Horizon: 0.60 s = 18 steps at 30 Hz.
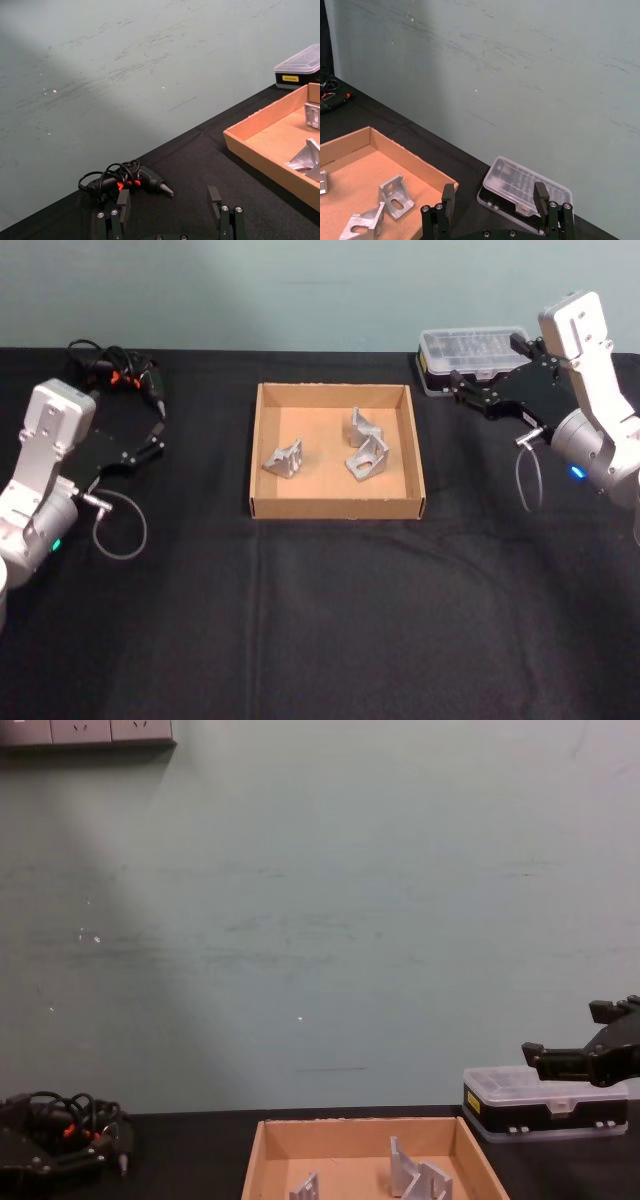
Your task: Use one hand to pick up the angle iron from the table and place it into the box.
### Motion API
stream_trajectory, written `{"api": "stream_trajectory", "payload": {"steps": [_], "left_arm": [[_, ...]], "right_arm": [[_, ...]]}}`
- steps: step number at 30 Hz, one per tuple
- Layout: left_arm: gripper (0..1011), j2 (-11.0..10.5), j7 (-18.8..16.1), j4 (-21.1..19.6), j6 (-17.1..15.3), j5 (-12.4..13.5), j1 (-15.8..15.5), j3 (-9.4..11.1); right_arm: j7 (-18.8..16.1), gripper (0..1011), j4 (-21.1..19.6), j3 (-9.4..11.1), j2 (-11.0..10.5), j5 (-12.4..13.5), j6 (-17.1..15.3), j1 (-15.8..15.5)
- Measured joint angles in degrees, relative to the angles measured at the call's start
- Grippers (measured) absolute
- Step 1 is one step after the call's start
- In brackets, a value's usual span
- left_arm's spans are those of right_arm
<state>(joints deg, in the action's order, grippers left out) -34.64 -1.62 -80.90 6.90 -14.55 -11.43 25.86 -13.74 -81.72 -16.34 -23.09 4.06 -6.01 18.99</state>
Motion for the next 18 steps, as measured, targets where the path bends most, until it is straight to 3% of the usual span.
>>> {"api": "stream_trajectory", "payload": {"steps": [18], "left_arm": [[1000,0.0,0.0,0.0,0.0,0.0,0.0,0.0]], "right_arm": [[-0.3,1004,0.3,-0.3,0.1,0.0,0.2,0.4]]}}
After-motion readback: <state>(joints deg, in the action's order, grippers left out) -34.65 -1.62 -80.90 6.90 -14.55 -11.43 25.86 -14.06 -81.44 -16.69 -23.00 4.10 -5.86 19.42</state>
